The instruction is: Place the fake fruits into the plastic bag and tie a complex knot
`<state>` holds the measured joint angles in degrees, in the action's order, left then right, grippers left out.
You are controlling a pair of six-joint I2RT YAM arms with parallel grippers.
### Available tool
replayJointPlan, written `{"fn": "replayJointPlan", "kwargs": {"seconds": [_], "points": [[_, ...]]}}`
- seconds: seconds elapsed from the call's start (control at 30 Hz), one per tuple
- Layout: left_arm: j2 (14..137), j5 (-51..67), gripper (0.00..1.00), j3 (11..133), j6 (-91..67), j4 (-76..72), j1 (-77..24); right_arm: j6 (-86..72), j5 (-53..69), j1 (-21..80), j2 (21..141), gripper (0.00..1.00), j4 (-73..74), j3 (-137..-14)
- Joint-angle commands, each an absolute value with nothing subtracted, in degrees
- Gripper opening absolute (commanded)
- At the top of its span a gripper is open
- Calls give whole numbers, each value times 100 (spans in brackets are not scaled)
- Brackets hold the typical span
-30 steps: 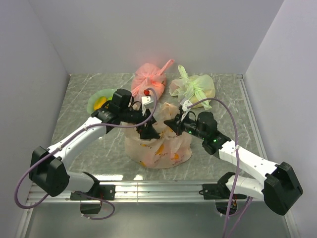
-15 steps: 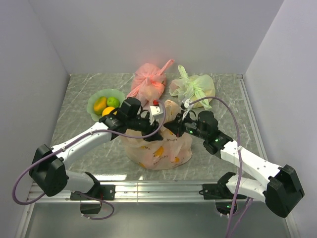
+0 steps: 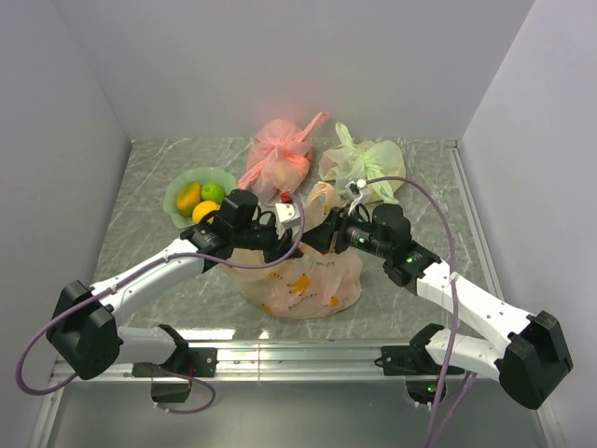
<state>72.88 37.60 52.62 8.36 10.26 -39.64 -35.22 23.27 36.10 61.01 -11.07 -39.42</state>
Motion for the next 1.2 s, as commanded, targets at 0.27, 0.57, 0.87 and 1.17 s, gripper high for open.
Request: {"fn": "replayJointPlan", "kwargs": {"seconds": [0.27,0.57,0.87,1.17], "points": [[7304,3595,1,5353,563,519,-4086,-4604,1628,3621,6292,92,-1170,-4455],[7347,2962,1,5317,510,413,-4430,-4458,976,3752,6574,81,-871,-4483],[7347,2646,3,4589,457,185,-4684,-3595,711,3876,6706,22,-290,-3420],[8331,2374,1,4175,194,-298,-4896,-3630,897,3832,7645,0,-1133,-3313]]}}
